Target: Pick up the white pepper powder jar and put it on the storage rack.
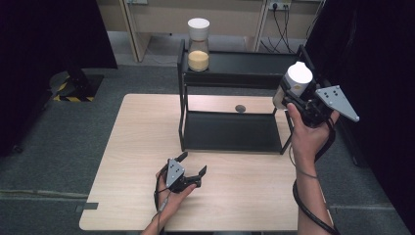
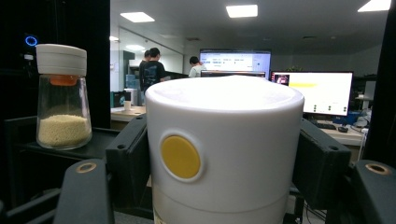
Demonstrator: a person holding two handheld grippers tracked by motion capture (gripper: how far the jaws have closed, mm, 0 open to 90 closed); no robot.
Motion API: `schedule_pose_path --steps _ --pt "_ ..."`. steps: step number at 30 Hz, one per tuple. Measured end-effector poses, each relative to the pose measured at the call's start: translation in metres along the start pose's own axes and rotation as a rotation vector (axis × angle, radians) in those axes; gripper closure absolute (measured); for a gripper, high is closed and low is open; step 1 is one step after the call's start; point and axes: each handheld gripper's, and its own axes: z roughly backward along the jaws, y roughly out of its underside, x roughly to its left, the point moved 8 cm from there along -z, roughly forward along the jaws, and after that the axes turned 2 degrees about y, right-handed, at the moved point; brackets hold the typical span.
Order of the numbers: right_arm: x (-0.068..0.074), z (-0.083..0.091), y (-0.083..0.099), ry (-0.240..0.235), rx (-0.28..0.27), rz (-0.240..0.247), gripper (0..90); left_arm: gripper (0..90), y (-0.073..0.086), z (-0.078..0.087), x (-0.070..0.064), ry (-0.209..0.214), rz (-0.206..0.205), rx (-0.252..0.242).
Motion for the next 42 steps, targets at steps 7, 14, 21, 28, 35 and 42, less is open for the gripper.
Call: schedule_pose_path --steps 7,14,21,28,35,42 --pt "0.0 -0.007 -0.008 0.006 0.001 0.004 30.9 10.8 0.0 0.0 0.0 0.0 -0.001 0.0" --pt "-0.001 -0.012 -0.012 0.009 0.006 0.002 30.9 10.8 0.0 0.0 0.0 0.001 -0.003 -0.001" --pt "-0.002 -0.018 -0.02 0.012 0.009 0.009 30.9 10.8 0.0 0.001 0.0 -0.001 -0.003 0.0" --pt "-0.004 -0.025 -0.03 0.017 0.014 0.017 30.9 10.8 0.0 0.001 0.0 0.0 -0.002 -0.001" --pt "-0.007 -0.032 -0.036 0.033 0.03 0.031 30.9 10.7 0.0 0.0 0.0 0.0 -0.006 0.004" --pt "-0.013 -0.039 -0.04 0.051 0.039 0.021 30.9 10.7 0.0 0.0 0.0 0.002 -0.003 0.002"
